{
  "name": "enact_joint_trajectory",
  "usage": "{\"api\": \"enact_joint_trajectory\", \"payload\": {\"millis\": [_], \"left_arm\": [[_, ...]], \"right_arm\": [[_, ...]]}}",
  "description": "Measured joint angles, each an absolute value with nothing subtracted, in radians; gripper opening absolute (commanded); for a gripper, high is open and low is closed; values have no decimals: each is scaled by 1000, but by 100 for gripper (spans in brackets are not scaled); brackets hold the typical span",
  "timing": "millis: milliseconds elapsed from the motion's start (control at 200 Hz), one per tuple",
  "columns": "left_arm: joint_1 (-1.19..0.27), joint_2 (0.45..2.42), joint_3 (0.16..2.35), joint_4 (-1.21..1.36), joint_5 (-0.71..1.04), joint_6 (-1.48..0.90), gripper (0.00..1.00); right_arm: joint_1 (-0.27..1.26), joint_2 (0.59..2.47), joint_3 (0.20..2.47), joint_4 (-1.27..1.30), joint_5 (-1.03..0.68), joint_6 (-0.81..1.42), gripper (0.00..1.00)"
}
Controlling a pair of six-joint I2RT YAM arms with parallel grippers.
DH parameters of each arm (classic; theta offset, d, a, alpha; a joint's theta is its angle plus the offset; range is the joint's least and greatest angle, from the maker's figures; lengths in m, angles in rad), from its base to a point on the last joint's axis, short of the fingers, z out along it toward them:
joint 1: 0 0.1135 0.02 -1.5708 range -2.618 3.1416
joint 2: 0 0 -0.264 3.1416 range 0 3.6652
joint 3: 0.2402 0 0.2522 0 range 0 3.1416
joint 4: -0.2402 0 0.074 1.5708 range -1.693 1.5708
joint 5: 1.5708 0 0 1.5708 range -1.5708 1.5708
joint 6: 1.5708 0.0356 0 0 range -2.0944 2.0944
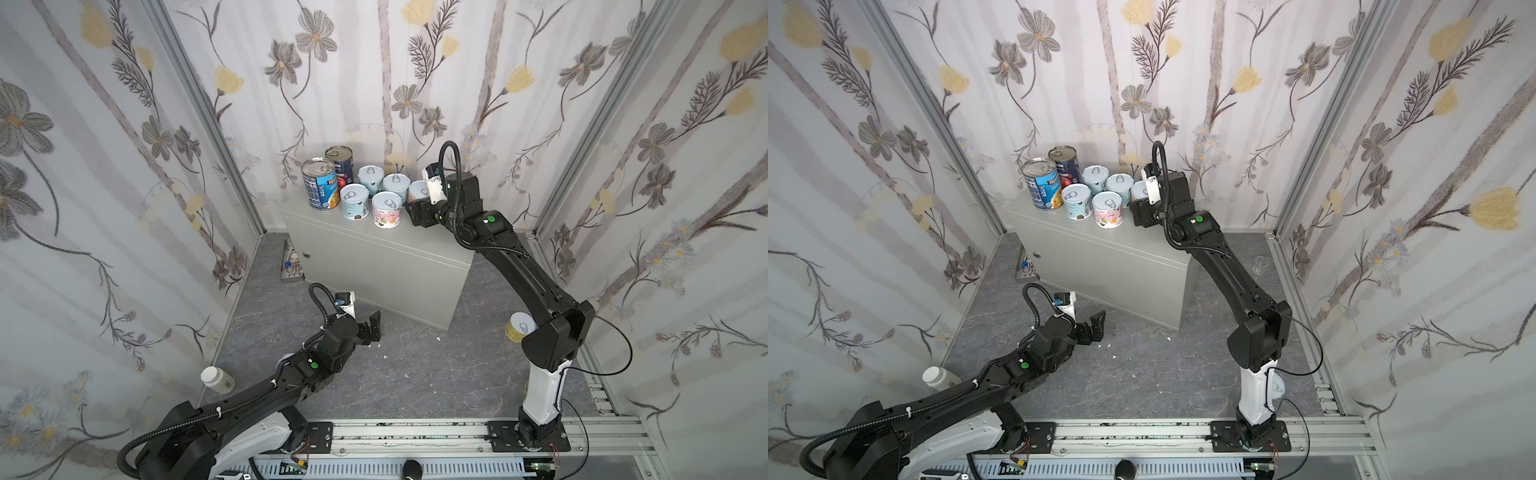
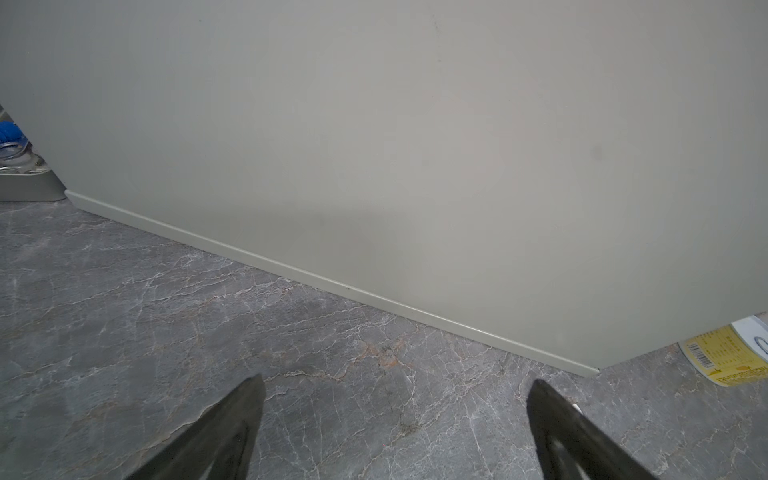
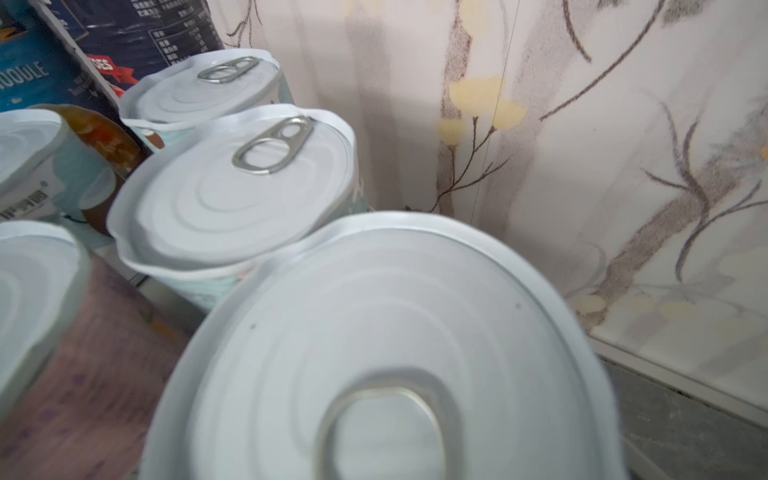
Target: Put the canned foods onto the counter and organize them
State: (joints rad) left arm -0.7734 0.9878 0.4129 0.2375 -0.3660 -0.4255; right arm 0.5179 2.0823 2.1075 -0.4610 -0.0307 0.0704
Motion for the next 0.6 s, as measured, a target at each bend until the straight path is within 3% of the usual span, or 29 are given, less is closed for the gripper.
{"api": "enact_joint_trajectory", "payload": {"millis": [600], "left_arm": [[-768,844,426,181,-429,-454,100]], "right_arm": [[519,2010,2107,-505,-28,67,95]]}}
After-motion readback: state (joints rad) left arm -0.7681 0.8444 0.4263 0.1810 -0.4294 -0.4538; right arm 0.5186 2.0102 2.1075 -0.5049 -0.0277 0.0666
